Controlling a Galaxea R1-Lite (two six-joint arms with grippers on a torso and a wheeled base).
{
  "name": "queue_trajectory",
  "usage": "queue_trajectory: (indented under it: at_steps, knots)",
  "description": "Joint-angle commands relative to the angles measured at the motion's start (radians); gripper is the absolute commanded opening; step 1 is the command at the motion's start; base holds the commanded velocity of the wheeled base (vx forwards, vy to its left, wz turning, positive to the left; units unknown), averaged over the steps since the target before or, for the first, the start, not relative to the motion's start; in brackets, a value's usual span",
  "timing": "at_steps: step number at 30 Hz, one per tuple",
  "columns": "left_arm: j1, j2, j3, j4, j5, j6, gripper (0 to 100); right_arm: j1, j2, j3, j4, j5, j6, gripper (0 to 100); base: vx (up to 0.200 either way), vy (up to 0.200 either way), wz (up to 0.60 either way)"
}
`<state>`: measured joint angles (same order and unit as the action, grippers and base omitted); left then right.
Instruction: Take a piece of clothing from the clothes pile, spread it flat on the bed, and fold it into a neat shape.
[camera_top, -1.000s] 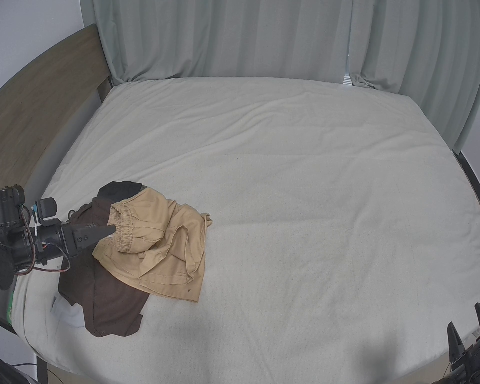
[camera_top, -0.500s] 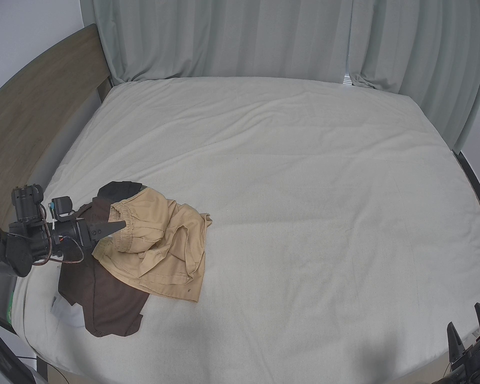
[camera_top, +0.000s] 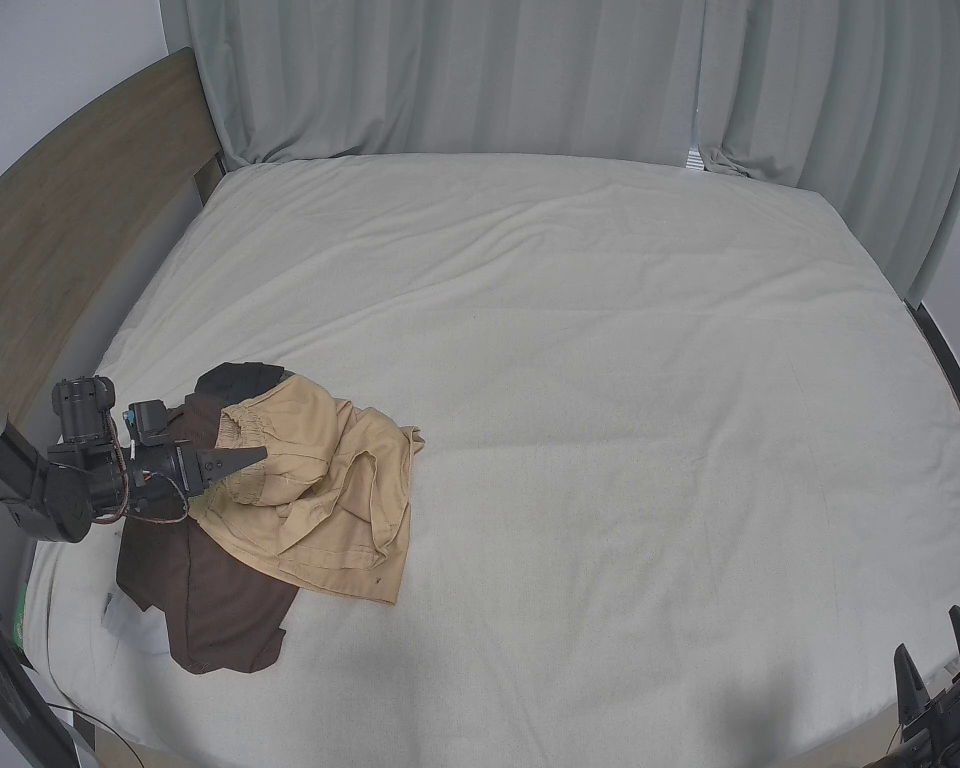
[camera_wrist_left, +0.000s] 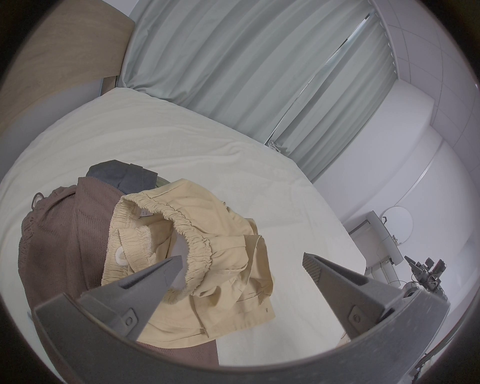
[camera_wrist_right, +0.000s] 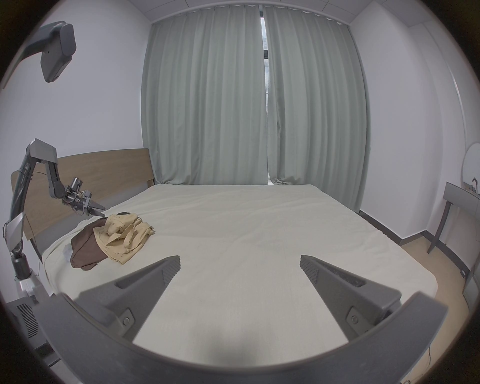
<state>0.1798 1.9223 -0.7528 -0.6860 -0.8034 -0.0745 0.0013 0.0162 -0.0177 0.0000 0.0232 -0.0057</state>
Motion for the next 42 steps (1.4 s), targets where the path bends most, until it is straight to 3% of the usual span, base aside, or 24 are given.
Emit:
queue_trajectory:
  at_steps: [1,33,34,42]
  knots:
    - [0.0,0.058,-0.031,-0.001,0.003,-0.001,100,0.0,-0.016,0.018,0.0,0.0,0.0,100,0.0,0.0,0.0]
    - [-0.089,0.201,-0.117,-0.047,0.015,-0.004,100,0.0,-0.016,0.018,0.0,0.0,0.0,100,0.0,0.0,0.0]
    - [-0.088,0.205,-0.115,-0.06,0.015,-0.004,0,0.0,-0.016,0.018,0.0,0.0,0.0,100,0.0,0.0,0.0]
    - [-0.085,0.218,-0.109,-0.073,0.015,-0.002,0,0.0,-0.016,0.018,0.0,0.0,0.0,100,0.0,0.0,0.0]
